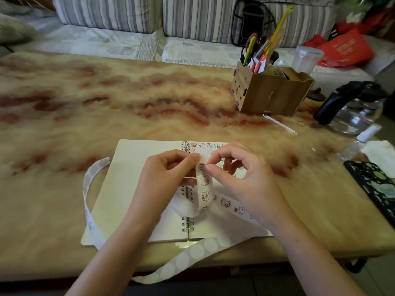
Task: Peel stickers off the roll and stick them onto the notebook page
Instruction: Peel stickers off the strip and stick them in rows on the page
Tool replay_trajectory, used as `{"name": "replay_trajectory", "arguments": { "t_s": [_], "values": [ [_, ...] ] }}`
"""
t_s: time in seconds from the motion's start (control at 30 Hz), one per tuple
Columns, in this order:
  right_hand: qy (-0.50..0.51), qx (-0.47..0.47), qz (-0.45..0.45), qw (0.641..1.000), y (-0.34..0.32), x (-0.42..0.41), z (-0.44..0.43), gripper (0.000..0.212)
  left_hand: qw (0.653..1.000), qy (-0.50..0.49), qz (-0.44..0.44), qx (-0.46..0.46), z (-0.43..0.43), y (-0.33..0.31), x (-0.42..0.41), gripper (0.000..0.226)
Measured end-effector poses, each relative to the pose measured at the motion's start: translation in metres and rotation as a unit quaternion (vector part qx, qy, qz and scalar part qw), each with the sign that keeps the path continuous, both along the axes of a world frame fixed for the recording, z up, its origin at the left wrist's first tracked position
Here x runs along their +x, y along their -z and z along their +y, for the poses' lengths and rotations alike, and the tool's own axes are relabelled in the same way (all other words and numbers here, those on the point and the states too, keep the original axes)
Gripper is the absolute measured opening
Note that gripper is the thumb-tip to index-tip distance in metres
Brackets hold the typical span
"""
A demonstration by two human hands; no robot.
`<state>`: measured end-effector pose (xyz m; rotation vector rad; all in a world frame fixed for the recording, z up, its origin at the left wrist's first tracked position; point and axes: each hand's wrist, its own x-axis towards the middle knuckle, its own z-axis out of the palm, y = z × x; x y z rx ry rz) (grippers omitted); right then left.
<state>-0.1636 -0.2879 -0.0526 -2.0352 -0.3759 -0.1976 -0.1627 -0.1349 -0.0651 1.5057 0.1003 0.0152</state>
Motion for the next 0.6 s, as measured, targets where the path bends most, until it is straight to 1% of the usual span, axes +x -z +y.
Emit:
{"name": "replay_trajectory", "arguments": {
  "t_s": [0.13, 0.2, 0.27, 0.37, 0.47, 0.6],
  "values": [
    [-0.012, 0.059, 0.032, 0.998, -0.007, -0.003, -0.003, 0.004, 0.999, -0.013, -0.008, 0.034, 0.001, 0.002, -0.001, 0.012],
    [0.0, 0.107, 0.076, 0.991, -0.011, 0.001, -0.01, 0.004, 0.998, -0.024, -0.013, 0.058, 0.003, 0.004, -0.001, 0.012],
    [0.036, 0.13, 0.125, 0.983, -0.011, 0.012, -0.026, 0.005, 0.997, -0.031, -0.016, 0.076, 0.004, 0.005, -0.001, 0.013],
    [0.103, 0.103, 0.188, 0.971, -0.004, 0.027, -0.053, 0.004, 0.995, -0.032, -0.01, 0.094, 0.003, 0.006, -0.002, 0.013],
    [0.159, 0.074, 0.218, 0.96, 0.006, 0.035, -0.07, 0.004, 0.992, -0.03, -0.015, 0.125, 0.003, 0.009, -0.003, 0.014],
    [0.169, 0.042, 0.234, 0.957, 0.014, 0.039, -0.074, 0.001, 0.989, -0.03, -0.021, 0.145, 0.003, 0.011, -0.003, 0.015]
  ]
}}
